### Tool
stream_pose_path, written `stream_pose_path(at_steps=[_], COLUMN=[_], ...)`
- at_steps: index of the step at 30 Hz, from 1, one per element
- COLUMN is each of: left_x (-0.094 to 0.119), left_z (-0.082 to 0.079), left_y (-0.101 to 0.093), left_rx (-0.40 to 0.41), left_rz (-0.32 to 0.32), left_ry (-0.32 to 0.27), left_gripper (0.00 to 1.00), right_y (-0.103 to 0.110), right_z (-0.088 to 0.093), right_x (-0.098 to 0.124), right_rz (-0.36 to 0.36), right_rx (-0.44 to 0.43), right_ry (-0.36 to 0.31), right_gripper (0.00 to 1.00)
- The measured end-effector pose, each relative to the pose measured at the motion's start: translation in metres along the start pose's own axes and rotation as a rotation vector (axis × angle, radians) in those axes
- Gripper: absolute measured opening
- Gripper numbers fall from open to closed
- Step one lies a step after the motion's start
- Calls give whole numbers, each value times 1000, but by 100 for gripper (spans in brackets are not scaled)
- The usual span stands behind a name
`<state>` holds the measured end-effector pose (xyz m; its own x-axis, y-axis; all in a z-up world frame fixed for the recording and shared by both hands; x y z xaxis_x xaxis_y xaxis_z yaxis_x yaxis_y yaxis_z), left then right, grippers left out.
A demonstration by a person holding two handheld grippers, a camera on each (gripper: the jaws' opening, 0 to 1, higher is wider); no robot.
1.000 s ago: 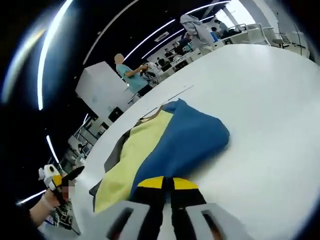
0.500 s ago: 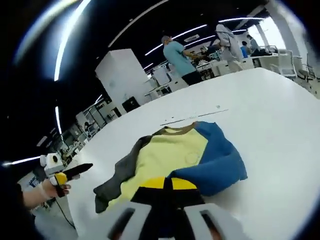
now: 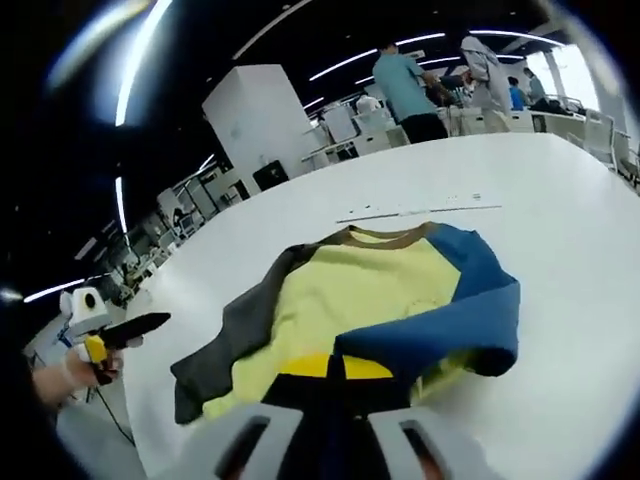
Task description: Fold the garment on the visible template until the final outline fits inside the template.
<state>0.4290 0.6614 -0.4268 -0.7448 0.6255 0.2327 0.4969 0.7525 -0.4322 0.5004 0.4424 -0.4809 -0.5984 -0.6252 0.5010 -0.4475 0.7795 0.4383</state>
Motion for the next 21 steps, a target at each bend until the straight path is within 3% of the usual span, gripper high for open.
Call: stream_pose_path(at_steps=[11,21], left_x=[0,1], left_z=[0,3], left_y=[-1,-3], left_rx=[10,11], left_rz=[2,9], left_ry=[-7,-5], left_gripper=[84,84], right_y=[-6,-8], right_z=[22,19], right_x=[-10,-5], right_rz=[26,21], right_rx=[34,71], right_ry=[72,71], right_gripper=[0,0])
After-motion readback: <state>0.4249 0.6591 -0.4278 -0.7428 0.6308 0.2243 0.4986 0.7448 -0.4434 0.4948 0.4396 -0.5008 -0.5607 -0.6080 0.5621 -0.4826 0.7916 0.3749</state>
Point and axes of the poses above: the point that each gripper's makers call its tool centre point, and the gripper's own axes: x roughly backward along the fingers, y roughly to its left, z roughly out of its underside, the point moved 2 cm from there along x, roughly backward along the fingers, and after that the axes turned 4 degrees about -z, right-handed, at the moved point
